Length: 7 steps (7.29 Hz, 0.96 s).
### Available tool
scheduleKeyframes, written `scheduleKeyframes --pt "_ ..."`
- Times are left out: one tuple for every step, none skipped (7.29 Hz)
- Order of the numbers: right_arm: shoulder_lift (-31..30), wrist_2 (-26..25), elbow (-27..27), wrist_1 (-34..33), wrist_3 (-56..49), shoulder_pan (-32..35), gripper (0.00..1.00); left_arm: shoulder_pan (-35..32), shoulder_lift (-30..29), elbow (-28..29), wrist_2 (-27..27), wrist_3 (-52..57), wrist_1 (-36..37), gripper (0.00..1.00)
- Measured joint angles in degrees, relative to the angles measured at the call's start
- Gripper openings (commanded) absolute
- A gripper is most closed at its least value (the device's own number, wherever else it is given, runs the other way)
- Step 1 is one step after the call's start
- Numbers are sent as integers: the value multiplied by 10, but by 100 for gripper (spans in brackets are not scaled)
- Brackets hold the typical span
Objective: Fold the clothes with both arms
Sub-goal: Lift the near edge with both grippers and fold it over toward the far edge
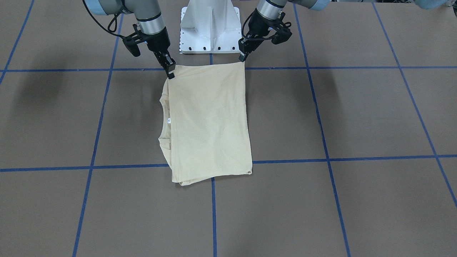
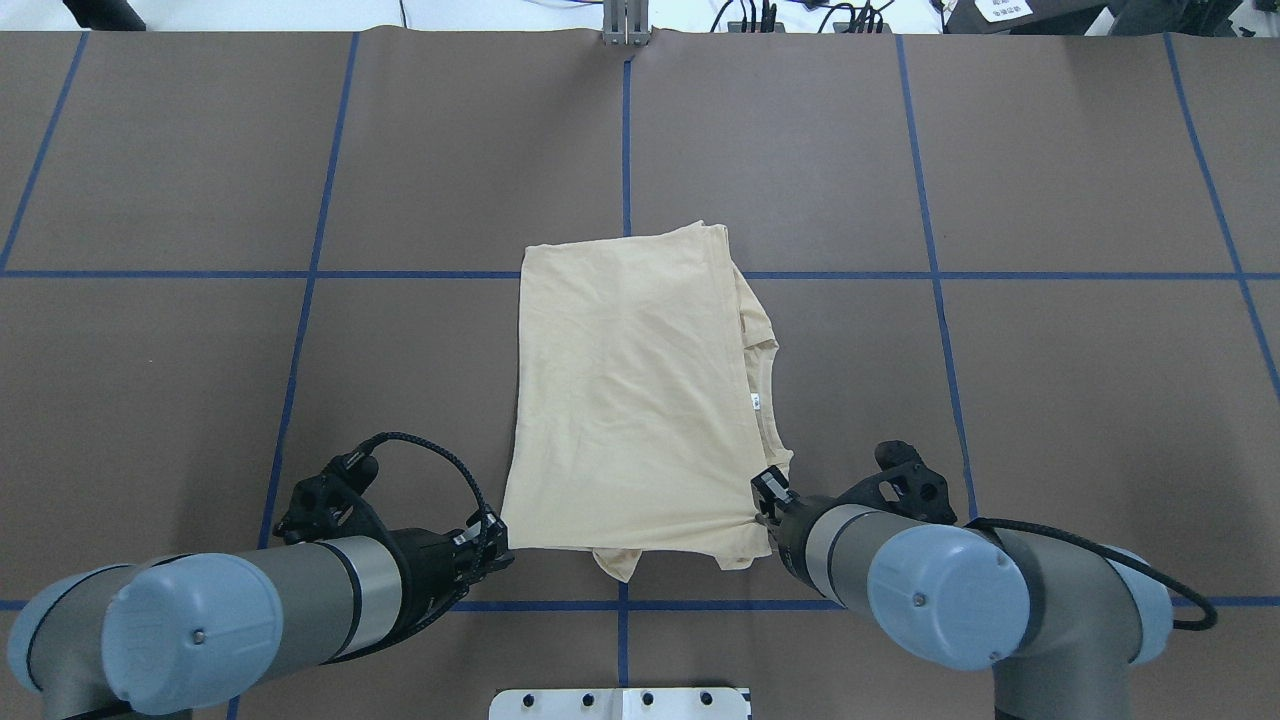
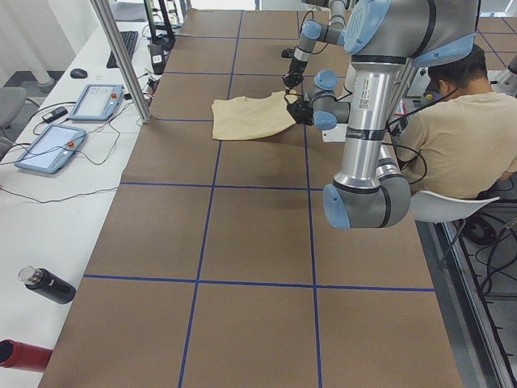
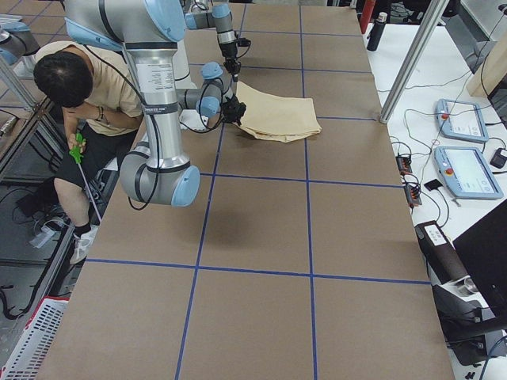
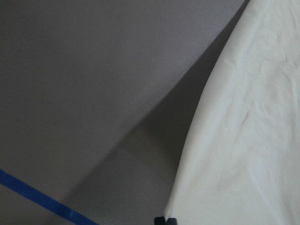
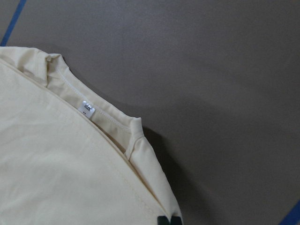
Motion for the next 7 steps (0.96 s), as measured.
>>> scheduleKeyframes --pt "-14 1 28 0 8 -4 0 2 1 -24 -9 -10 11 0" --pt "-16 2 43 0 10 0 0 -1 -1 -34 -15 -10 16 0" --pt "-8 11 41 -1 7 20 0 -17 -7 -28 -19 6 17 0" --pt "23 43 9 -1 -8 65 0 -53 -20 -9 -30 35 17 0" --pt "67 86 -42 -1 -32 116 0 -95 -43 23 -51 60 14 0" --pt "98 118 -83 0 -56 157 0 -136 -73 64 -70 83 11 0" --pt "119 132 -116 1 -79 186 0 -170 -98 102 -80 106 9 0"
